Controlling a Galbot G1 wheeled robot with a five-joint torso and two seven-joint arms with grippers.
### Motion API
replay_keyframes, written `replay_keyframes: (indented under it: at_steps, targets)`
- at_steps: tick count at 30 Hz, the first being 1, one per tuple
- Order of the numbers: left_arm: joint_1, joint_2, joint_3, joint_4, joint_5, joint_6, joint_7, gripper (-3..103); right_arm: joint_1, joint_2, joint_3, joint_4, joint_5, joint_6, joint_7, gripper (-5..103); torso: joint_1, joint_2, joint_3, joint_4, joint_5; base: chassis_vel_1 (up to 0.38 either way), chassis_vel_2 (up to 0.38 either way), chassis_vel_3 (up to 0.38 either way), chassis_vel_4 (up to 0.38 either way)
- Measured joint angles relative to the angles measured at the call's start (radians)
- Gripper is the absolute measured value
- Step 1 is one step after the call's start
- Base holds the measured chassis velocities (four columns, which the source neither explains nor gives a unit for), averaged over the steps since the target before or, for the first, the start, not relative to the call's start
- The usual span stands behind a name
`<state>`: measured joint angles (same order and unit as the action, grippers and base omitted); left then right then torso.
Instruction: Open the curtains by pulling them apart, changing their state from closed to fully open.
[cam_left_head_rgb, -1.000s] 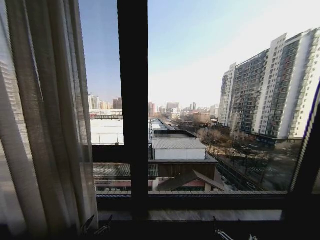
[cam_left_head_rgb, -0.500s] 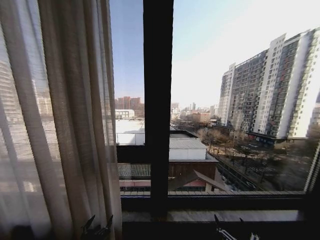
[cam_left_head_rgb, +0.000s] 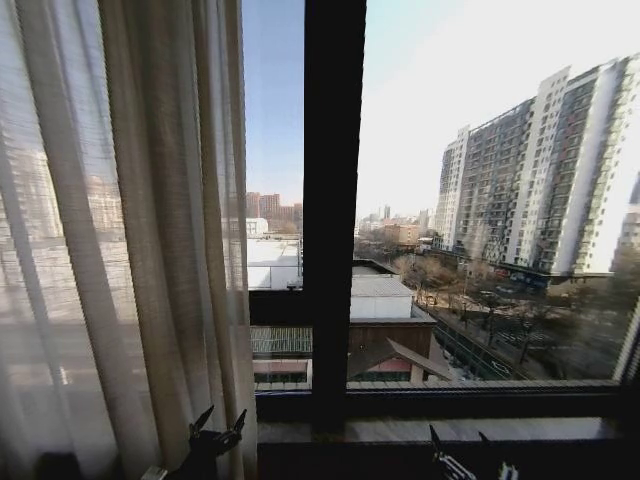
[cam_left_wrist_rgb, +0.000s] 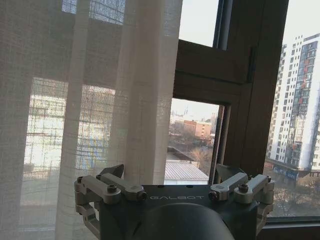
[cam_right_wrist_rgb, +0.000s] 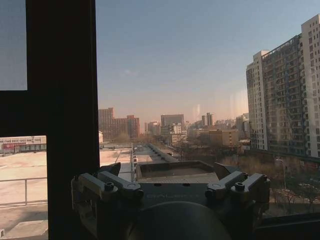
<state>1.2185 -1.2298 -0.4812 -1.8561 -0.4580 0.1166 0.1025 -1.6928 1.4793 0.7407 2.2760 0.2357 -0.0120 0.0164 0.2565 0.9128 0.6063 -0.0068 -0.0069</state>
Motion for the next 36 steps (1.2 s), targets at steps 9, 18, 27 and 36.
replay_keyframes:
  at_steps: [9, 18, 27, 36]
  targets:
    - [-0.120, -0.025, 0.105, 0.039, 0.020, 0.007, -0.229, 100, -0.004, 0.017, 0.001, -0.001, -0.011, 0.011, -0.003, 100, 0.000, 0.000, 0.000, -0.0003, 0.0003, 0.000, 0.000, 0.000, 0.000]
    - [-0.158, -0.046, 0.105, 0.062, 0.022, 0.008, -0.432, 100, -0.005, 0.036, -0.007, -0.009, -0.031, 0.012, -0.023, 100, 0.000, 0.000, 0.000, 0.0000, -0.0001, 0.000, 0.000, 0.000, 0.000]
    - [-0.174, -0.046, 0.068, 0.095, 0.024, 0.004, -0.451, 100, -0.011, 0.043, -0.008, -0.002, -0.041, 0.016, -0.038, 100, 0.000, 0.000, 0.000, -0.0002, -0.0002, 0.000, 0.000, 0.000, 0.000]
    - [-0.065, 0.014, -0.083, 0.052, -0.014, 0.037, -0.179, 100, -0.011, 0.031, -0.004, 0.005, -0.038, 0.021, -0.038, 100, 0.000, 0.000, 0.000, 0.0003, -0.0002, 0.000, 0.000, 0.000, 0.000]
